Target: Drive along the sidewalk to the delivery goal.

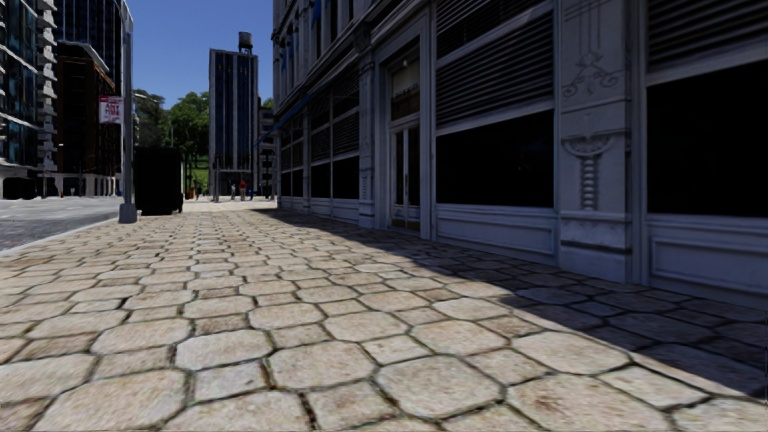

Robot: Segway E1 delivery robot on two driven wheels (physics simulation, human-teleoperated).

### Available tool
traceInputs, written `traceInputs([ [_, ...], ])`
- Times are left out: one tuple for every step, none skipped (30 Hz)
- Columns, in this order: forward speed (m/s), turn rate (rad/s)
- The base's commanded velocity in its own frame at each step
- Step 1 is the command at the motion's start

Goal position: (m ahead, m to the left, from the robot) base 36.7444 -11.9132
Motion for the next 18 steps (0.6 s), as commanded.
traceInputs([
  [2.00,0.75],
  [2.00,0.75],
  [2.00,0.75],
  [2.00,0.75],
  [2.00,0.75],
  [2.00,0.75],
  [2.00,0.75],
  [2.00,0.75],
  [2.00,0.75],
  [2.00,0.75],
  [2.00,0.75],
  [2.00,0.75],
  [2.00,0.74],
  [2.00,0.63],
  [2.00,0.02],
  [2.00,0.02],
  [2.00,0.00],
  [2.00,0.00],
])
